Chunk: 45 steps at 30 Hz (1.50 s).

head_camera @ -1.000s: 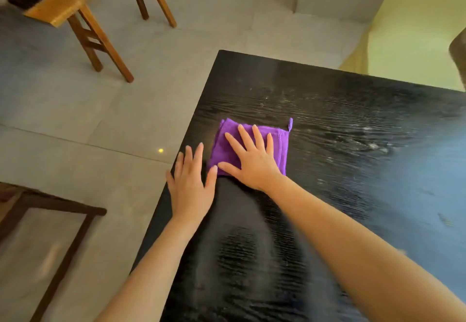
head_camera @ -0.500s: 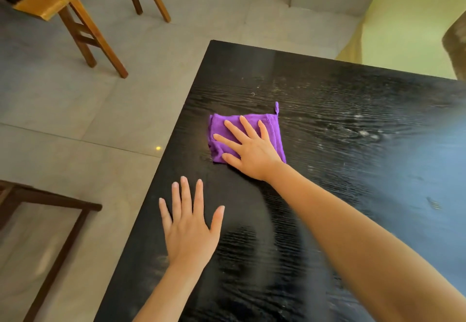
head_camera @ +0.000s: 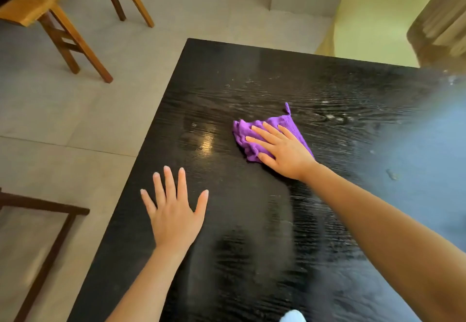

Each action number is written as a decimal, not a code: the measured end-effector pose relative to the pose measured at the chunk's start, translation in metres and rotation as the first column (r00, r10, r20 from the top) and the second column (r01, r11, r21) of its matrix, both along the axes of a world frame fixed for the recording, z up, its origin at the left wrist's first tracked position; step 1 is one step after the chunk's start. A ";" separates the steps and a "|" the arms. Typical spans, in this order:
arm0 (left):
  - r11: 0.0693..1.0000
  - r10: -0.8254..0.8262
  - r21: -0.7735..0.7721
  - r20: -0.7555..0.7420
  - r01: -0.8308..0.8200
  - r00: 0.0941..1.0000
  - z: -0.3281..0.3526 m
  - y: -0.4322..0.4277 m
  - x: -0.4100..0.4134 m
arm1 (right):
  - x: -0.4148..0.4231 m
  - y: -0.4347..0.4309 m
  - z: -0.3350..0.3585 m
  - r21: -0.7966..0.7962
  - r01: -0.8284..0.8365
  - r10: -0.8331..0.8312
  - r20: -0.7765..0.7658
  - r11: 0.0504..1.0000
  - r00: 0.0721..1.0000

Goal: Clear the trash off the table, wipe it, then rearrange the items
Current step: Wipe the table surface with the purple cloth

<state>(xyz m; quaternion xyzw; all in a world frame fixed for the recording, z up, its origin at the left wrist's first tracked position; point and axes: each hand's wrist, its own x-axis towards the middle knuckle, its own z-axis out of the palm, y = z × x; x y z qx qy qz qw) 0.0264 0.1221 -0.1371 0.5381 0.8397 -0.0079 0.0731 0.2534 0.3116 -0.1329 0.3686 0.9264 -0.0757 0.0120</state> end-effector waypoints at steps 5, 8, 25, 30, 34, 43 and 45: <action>1.000 0.002 -0.010 -0.008 -0.002 1.000 -0.001 0.001 0.000 | 0.040 -0.009 -0.001 -0.014 0.077 -0.077 0.009 0.997 0.997; 1.000 -0.005 -0.019 -0.011 0.005 1.000 -0.002 0.003 -0.002 | 0.065 -0.019 -0.002 -0.028 0.146 -0.146 0.003 0.989 0.989; 0.992 -0.122 0.013 -0.038 0.123 0.992 -0.002 -0.113 -0.008 | 0.204 -0.157 0.003 -0.082 0.679 -0.684 -0.080 0.729 0.725; 0.991 -0.129 0.016 -0.053 0.130 0.990 0.001 -0.118 -0.008 | 0.186 -0.178 0.008 -0.108 0.780 -0.787 -0.046 0.616 0.615; 0.990 -0.134 0.030 -0.059 0.136 0.989 0.002 -0.119 -0.004 | 0.177 -0.180 0.011 -0.111 0.809 -0.816 -0.049 0.578 0.576; 0.989 -0.143 0.017 -0.075 0.145 0.987 0.004 -0.119 -0.002 | 0.105 -0.169 0.011 -0.167 0.893 -0.908 -0.039 0.417 0.417; 0.989 -0.144 0.009 -0.069 0.145 0.987 0.004 -0.120 -0.003 | 0.089 -0.167 0.013 -0.177 0.898 -0.914 -0.016 0.402 0.406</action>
